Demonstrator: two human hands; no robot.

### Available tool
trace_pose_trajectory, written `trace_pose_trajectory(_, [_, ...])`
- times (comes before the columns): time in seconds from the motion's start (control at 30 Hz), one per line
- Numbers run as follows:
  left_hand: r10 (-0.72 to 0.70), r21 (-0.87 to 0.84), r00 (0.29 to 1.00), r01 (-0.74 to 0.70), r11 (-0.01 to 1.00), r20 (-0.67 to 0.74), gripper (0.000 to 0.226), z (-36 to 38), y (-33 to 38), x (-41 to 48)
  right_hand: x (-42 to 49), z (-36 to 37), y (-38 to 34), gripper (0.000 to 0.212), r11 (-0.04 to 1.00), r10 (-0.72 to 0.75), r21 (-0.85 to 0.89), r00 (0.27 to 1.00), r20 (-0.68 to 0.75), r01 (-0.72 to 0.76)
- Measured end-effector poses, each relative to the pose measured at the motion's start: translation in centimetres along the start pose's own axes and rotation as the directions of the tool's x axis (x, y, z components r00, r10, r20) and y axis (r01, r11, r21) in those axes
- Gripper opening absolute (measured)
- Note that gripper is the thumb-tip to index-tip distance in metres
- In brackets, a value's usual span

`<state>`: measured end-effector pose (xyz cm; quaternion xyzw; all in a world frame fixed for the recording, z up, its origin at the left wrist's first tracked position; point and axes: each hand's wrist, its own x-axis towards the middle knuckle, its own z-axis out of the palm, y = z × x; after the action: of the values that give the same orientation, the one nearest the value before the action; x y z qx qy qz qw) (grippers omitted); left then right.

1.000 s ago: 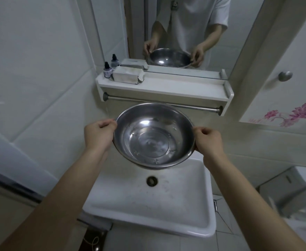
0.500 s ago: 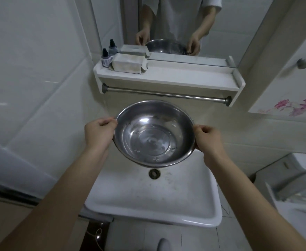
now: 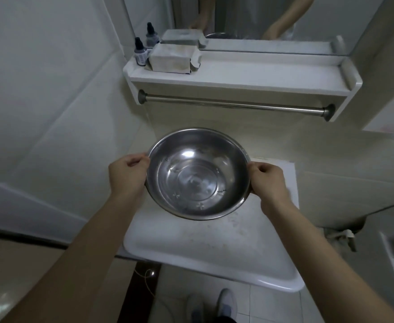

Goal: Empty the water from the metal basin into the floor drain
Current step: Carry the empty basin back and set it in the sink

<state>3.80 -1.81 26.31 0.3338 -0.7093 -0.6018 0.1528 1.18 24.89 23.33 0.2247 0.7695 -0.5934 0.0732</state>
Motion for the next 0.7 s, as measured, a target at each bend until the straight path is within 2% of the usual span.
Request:
trace_pose_trajectory(0.17, [-0.041, 0.019, 0.999, 0.041, 0.999, -0.004, 0.019, -0.4, -2.2, 0.9, -0.1, 0.9, 0.9, 0.031, 0.999, 0.024, -0.042, 1.000, 0.012, -0.024])
trace_pose_trajectory(0.27, [-0.057, 0.025, 0.998, 0.056, 0.998, 0.022, 0.013, -0.6, -3.3, 1.2, -0.4, 1.2, 1.5, 0.031, 0.997, 0.035, -0.063, 0.999, -0.012, -0.036])
trace_pose_trajectory(0.43, [-0.076, 0.050, 0.995, 0.073, 0.996, 0.066, 0.023, -0.6, -5.2, 1.9, -1.0, 1.5, 2.4, 0.030, 0.990, 0.050, -0.125, 0.996, -0.067, -0.059])
trace_pose_trajectory(0.53, [-0.093, 0.070, 0.993, 0.088, 0.994, 0.077, 0.013, -0.3, -6.4, 2.2, -1.3, 1.7, 3.3, 0.030, 0.990, 0.077, -0.111, 0.993, -0.092, -0.088])
trace_pose_trajectory(0.7, [-0.128, 0.101, 0.986, 0.117, 0.988, 0.110, 0.016, -0.4, -8.3, 2.4, -1.5, 2.2, 4.6, 0.032, 0.984, 0.140, -0.104, 0.988, -0.072, -0.147])
